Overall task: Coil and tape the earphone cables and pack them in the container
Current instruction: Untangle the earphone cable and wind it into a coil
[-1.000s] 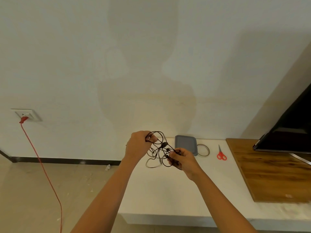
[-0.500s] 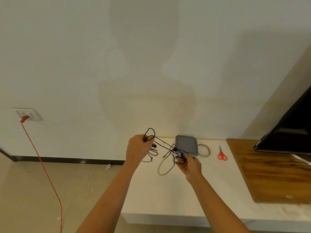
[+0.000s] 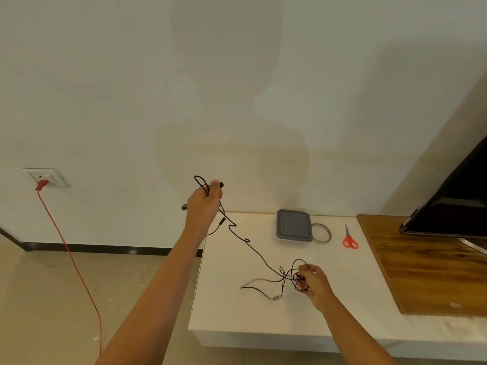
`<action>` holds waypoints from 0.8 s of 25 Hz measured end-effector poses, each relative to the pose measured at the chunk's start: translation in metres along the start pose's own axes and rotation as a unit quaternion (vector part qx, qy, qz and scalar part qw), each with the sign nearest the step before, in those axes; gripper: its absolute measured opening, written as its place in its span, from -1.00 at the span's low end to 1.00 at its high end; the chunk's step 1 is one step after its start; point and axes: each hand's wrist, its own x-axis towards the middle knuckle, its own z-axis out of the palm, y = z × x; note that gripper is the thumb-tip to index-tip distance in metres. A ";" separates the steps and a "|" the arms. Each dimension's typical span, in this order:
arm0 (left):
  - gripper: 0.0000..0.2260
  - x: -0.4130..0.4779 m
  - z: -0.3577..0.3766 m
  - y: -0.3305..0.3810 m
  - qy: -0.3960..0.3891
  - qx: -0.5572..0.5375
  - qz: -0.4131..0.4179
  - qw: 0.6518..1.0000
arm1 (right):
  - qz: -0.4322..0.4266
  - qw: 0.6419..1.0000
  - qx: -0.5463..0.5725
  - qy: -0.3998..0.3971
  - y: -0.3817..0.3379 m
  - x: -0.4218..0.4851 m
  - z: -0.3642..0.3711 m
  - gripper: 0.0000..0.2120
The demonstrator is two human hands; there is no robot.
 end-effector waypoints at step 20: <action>-0.65 -0.014 -0.030 0.120 -0.021 -0.227 0.150 0.962 | -0.234 0.845 -0.469 -0.107 0.003 -0.038 0.035 -0.68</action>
